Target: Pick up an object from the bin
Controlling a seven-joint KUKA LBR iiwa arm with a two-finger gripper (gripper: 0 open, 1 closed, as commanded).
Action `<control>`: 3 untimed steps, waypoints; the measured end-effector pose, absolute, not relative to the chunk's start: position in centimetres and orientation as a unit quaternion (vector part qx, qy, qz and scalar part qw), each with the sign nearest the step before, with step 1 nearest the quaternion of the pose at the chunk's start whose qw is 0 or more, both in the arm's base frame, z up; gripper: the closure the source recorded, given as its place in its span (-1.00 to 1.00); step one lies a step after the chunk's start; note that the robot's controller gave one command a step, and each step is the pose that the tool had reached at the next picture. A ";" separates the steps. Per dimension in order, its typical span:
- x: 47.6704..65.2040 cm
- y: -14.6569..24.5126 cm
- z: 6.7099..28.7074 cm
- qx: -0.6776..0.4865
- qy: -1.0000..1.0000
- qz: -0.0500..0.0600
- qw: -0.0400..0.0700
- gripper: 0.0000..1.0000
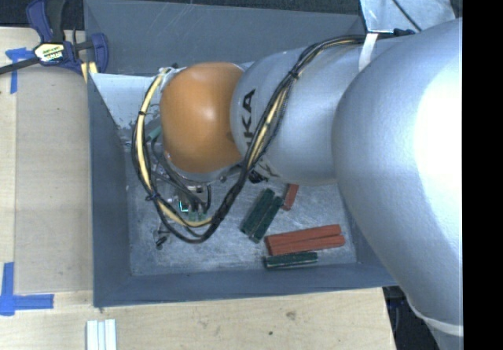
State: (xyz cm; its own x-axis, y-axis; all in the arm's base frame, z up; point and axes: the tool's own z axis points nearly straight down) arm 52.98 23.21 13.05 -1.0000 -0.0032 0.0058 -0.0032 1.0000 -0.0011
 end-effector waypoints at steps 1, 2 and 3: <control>55.8 15.5 6.7 0.055 -0.998 0.002 0.001 -1.00; 55.9 16.0 7.1 0.056 -0.998 -0.001 -0.002 1.00; 52.8 19.5 22.4 0.192 -0.981 -0.001 -0.005 1.00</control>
Offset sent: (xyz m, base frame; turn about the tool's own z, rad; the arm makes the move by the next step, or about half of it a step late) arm 0.0276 -0.0718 -0.0605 -0.1117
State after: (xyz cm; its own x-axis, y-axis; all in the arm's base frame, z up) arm 52.84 19.51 22.38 -0.9262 -0.3770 -0.0103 -0.3770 0.9262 0.0001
